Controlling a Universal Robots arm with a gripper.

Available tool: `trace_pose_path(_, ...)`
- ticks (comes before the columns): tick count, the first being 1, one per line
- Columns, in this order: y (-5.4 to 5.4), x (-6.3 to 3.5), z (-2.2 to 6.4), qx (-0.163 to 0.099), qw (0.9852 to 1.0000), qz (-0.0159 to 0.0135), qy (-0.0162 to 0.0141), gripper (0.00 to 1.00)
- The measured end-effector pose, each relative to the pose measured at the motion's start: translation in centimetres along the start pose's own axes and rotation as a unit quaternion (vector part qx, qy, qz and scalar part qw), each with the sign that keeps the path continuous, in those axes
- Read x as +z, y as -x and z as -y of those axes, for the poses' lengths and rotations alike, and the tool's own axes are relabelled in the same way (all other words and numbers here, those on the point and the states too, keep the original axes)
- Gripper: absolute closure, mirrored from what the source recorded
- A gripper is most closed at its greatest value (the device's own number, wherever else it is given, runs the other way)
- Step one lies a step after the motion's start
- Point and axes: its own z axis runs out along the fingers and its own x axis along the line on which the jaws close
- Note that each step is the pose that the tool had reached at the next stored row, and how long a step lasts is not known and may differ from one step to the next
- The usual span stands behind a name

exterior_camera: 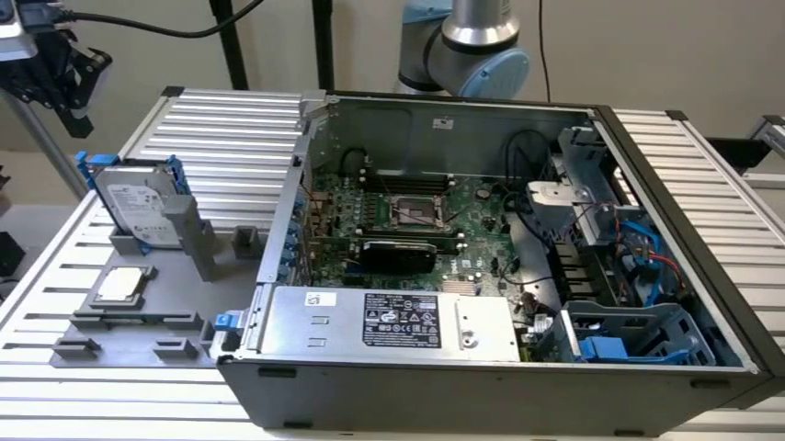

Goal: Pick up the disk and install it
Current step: 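Pick up the disk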

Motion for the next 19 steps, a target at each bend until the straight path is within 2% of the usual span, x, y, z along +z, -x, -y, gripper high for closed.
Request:
trace_pose_path(4,0.1,-0.01,0.0,0.0,1.0,0.0,0.0,1.0)
trace_pose_path(7,0.59,-0.01,-0.02,-0.004,1.0,0.0,0.0004,1.0)
trace_pose_path(11,0.72,0.02,-0.02,-0.029,0.9996,-0.0002,0.0006,1.0)
trace_pose_path(15,0.74,0.07,-0.02,-0.065,0.9979,-0.0005,0.0004,1.0)
trace_pose_path(19,0.73,0.11,-0.02,-0.102,0.9948,-0.0007,0.0002,1.0)
